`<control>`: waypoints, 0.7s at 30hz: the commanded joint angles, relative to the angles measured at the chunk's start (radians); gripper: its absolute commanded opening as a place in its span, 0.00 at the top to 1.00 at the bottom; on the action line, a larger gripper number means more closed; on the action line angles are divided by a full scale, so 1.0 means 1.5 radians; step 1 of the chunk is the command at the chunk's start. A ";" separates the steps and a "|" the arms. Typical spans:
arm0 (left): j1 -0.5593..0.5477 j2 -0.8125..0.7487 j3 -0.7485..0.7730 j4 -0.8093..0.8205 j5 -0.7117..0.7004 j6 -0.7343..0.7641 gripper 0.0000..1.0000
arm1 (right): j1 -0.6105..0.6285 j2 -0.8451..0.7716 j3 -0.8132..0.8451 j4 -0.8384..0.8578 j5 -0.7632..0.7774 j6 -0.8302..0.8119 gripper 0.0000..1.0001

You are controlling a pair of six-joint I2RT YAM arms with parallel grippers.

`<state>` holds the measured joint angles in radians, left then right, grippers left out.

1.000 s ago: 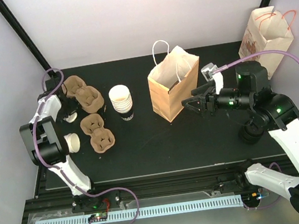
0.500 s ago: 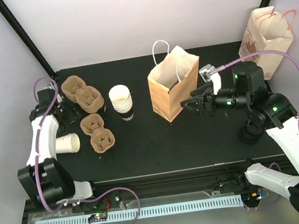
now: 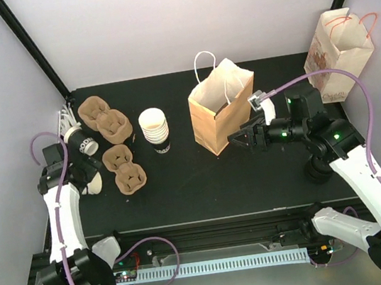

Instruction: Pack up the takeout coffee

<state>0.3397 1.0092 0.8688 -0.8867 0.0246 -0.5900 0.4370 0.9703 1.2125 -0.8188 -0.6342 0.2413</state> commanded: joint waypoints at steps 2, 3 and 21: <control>0.039 0.042 -0.002 0.063 0.052 -0.027 0.01 | 0.003 0.000 -0.003 0.011 -0.004 -0.002 0.19; 0.040 0.063 0.015 0.053 0.059 -0.011 0.01 | 0.002 0.000 -0.003 0.010 -0.003 -0.001 0.19; -0.080 0.260 0.132 -0.032 -0.276 0.129 0.13 | 0.002 -0.012 0.014 0.004 -0.012 0.034 0.20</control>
<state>0.2379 1.3586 1.0004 -0.8749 -0.2584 -0.4690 0.4370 0.9714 1.1995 -0.8177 -0.6380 0.2588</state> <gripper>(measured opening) 0.876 0.800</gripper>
